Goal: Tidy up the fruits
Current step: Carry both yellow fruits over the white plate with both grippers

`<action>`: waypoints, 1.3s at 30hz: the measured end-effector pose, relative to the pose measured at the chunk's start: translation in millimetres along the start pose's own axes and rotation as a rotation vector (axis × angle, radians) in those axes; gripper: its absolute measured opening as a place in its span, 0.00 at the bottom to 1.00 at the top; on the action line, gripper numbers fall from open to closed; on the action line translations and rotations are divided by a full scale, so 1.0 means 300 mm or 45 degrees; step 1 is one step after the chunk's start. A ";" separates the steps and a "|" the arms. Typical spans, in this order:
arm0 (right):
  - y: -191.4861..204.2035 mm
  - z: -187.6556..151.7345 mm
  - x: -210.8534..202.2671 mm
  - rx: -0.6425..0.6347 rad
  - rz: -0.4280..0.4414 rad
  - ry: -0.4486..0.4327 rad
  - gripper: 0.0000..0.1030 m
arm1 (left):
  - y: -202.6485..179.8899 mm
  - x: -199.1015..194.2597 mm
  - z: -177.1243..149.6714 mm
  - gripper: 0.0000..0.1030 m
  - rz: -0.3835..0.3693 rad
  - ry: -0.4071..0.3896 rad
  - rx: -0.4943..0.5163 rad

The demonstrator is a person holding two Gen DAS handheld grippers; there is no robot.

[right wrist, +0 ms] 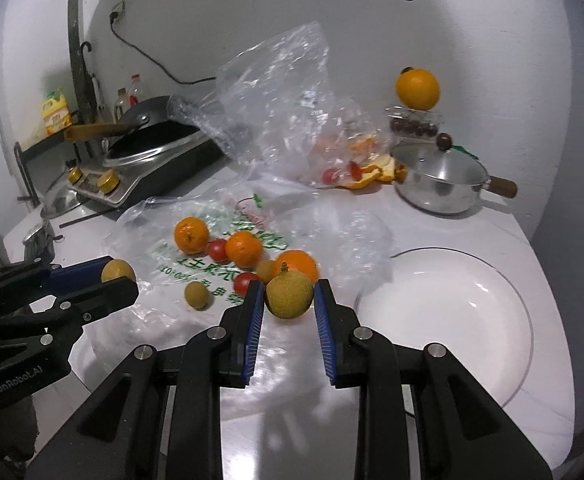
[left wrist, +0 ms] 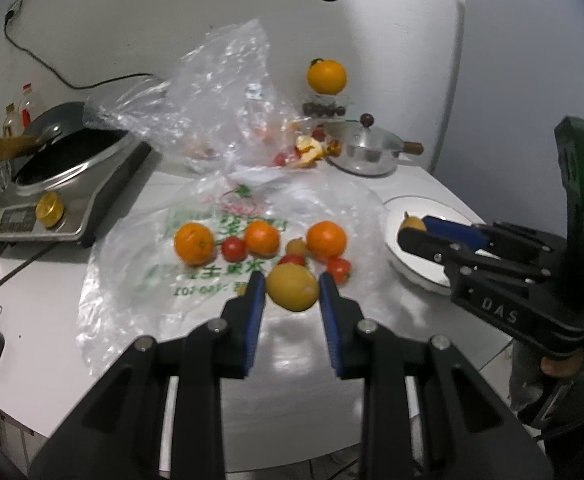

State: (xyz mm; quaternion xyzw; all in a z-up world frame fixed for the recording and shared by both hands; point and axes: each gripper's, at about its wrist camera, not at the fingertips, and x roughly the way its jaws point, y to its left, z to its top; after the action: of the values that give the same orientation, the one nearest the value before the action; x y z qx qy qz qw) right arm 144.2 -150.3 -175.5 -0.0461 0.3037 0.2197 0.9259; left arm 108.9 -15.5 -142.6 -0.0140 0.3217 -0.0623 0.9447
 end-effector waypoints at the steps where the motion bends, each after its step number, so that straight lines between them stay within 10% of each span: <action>1: -0.018 -0.006 -0.010 0.009 -0.002 -0.005 0.27 | -0.012 0.003 0.003 0.27 -0.002 0.002 0.006; 39: -0.451 -0.148 -0.109 0.186 -0.090 -0.018 0.27 | -0.454 0.234 0.071 0.27 -0.127 0.055 0.204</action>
State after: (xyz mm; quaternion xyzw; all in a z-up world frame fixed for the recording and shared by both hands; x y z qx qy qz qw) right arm 155.5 -294.0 -199.1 0.0125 0.3107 0.1642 0.9361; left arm 162.3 -159.8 -159.2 0.0471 0.3347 -0.1352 0.9314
